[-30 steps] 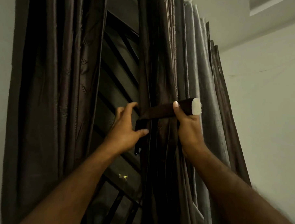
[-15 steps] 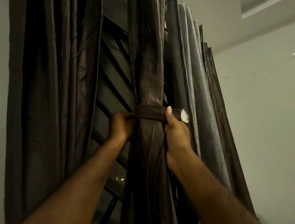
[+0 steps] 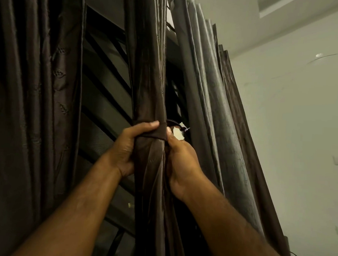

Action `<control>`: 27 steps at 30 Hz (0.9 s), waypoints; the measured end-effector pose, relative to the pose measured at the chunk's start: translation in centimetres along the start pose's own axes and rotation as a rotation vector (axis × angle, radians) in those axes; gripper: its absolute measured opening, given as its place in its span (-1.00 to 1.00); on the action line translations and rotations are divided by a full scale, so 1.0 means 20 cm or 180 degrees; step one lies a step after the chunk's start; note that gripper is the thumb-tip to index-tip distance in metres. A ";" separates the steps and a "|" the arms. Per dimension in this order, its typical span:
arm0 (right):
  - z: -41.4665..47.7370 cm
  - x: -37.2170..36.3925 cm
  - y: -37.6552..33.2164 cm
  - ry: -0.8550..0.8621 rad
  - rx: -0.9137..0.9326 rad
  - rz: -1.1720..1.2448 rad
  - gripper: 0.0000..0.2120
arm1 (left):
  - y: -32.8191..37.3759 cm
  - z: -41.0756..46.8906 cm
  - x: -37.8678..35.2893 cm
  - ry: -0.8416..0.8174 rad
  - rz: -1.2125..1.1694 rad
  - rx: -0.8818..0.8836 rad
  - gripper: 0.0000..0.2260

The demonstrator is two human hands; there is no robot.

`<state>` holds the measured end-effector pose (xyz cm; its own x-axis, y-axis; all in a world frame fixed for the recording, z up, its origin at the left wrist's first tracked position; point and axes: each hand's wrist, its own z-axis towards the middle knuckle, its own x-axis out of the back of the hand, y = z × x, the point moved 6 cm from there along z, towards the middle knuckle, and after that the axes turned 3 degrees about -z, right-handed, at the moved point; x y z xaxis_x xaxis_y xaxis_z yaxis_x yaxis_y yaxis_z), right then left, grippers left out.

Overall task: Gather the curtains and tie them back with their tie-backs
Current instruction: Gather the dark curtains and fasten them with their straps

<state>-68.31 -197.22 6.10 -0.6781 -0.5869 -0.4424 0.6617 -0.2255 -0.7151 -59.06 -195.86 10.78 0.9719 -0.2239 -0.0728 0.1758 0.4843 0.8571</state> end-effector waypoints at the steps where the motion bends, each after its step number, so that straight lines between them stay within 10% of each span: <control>1: 0.00 0.01 -0.01 0.0003 0.0002 -0.0117 -0.64 | 0.00 0.00 0.01 0.0097 0.0137 0.0029 -0.67; 12: -0.03 0.18 -0.08 0.0158 0.0454 -0.0284 -0.85 | -0.03 0.02 0.05 0.0395 0.0306 0.0172 -0.62; 27: 0.10 0.15 -0.12 -0.0225 -0.0353 0.0047 -0.90 | -0.03 0.01 0.09 0.0620 0.0472 0.0214 -0.76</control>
<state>-71.34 -200.08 7.54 -0.6417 -0.6438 -0.4168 0.6293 -0.1314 -0.7659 -57.49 -196.73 10.22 0.9993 0.0158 -0.0352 0.0247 0.4410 0.8972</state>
